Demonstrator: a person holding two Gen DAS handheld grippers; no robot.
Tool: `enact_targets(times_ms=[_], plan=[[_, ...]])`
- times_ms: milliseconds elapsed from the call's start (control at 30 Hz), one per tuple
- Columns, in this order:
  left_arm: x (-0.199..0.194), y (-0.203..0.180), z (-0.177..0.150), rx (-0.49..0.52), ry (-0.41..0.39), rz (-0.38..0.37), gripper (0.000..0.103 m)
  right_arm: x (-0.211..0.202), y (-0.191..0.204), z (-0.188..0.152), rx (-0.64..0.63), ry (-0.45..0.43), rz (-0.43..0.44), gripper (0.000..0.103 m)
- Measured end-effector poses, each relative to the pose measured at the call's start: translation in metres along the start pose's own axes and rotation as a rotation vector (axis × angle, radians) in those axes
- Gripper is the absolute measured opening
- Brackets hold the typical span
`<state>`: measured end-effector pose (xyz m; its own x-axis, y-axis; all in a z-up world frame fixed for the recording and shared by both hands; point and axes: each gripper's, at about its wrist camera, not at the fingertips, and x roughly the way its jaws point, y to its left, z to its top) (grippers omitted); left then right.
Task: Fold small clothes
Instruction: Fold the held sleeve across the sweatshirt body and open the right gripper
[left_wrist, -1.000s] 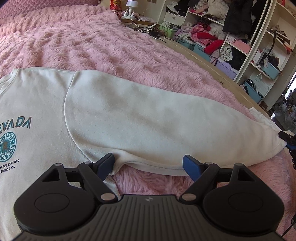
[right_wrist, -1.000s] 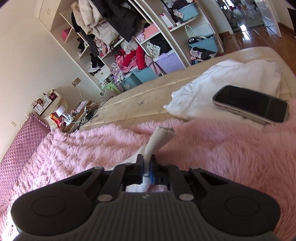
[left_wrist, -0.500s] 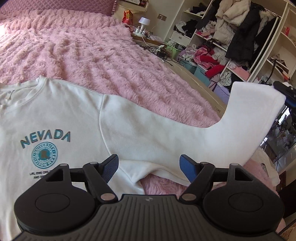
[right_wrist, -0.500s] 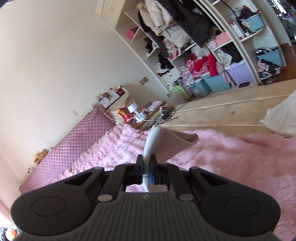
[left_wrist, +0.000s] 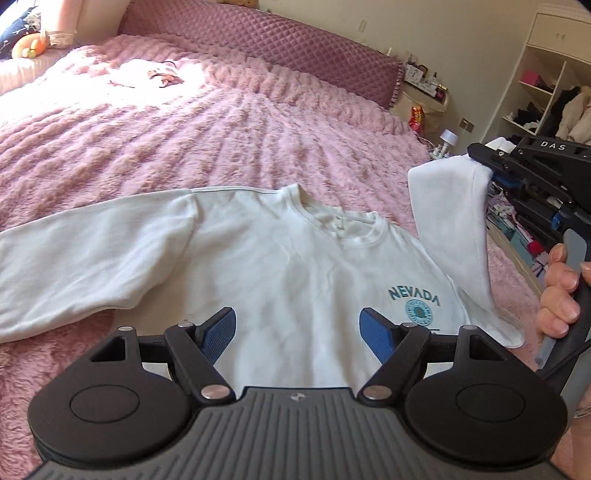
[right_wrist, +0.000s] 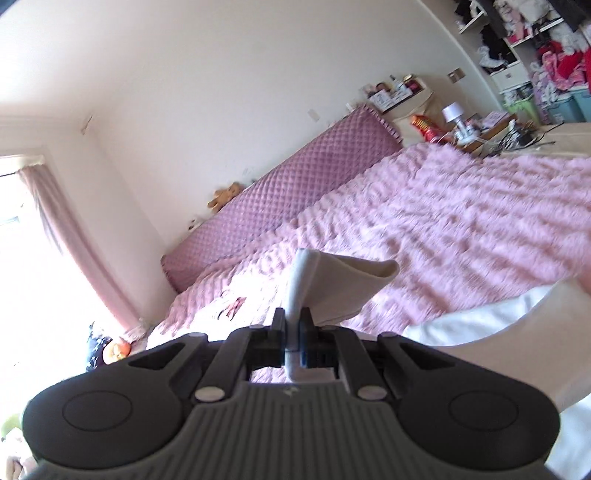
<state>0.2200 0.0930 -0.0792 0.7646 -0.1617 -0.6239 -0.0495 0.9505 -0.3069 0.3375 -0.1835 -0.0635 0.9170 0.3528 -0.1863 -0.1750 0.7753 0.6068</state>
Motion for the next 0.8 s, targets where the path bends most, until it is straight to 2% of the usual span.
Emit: enact_targets(times_ms=[133,300,367,400,433,467,567,667,733,800], plan=[[-0.013,0.051,-0.004,-0.078,-0.002,0.072,0.089,0.041,0.039,-0.084,-0.068,0.122,0.062,0.002],[-0.016,0.097,-0.018,-0.176,0.002,0.118,0.089,0.074,0.054,-0.169,-0.157,0.261,0.061,0.004],[-0.013,0.108,-0.021,-0.210,-0.002,0.112,0.089,0.087,0.046,-0.188,-0.158,0.332,0.059,0.018],[-0.011,0.111,-0.022,-0.225,-0.002,0.099,0.089,0.090,0.043,-0.194,-0.143,0.361,0.062,0.035],[-0.009,0.113,-0.023,-0.237,-0.003,0.083,0.089,0.092,0.036,-0.196,-0.128,0.408,0.069,0.039],[-0.006,0.113,-0.022,-0.244,-0.006,0.067,0.089,0.090,0.034,-0.197,-0.128,0.424,0.067,0.039],[0.011,0.107,-0.019,-0.241,-0.006,0.033,0.089,0.067,0.023,-0.179,-0.115,0.409,0.095,0.039],[0.034,0.096,-0.016,-0.219,-0.010,-0.018,0.089,0.038,0.005,-0.139,-0.157,0.384,0.096,0.041],[0.050,0.089,-0.014,-0.199,-0.003,-0.040,0.089,0.018,-0.012,-0.119,-0.181,0.365,0.068,0.043],[0.068,0.082,-0.014,-0.166,0.014,-0.011,0.089,0.002,-0.030,-0.100,-0.196,0.362,0.011,0.043]])
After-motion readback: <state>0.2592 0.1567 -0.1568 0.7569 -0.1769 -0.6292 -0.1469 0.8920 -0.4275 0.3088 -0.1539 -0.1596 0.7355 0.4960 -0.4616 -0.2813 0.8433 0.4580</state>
